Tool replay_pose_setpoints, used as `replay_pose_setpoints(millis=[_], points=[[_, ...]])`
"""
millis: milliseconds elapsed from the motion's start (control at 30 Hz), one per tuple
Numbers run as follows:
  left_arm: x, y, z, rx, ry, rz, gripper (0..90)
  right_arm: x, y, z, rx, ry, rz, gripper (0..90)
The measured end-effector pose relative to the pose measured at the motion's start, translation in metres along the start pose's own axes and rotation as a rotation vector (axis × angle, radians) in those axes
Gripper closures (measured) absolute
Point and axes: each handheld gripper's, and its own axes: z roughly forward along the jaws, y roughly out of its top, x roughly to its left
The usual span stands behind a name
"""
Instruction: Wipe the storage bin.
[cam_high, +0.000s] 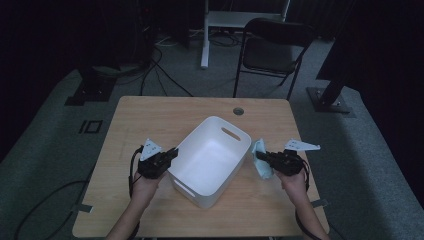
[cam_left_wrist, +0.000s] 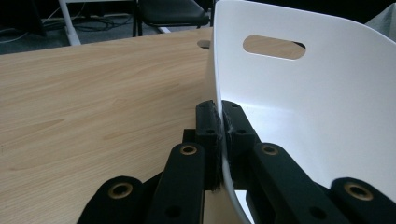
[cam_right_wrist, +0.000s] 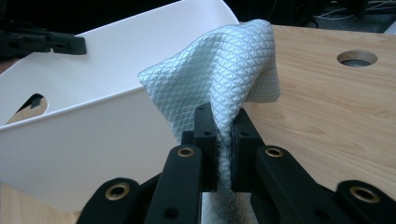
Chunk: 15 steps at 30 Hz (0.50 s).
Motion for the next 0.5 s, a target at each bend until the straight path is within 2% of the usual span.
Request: replay_pose_setpoints(millis=[233,500], points=[[0.001,0.000,0.000,0.002,-0.014,0.019,87.1,0.004,0.004,0.013,-0.010,-0.003,0.013,84.4],[0.003,0.001,0.001,0.008,-0.034,0.035,86.8,0.009,0.007,0.019,-0.026,-0.009,0.008,83.8]])
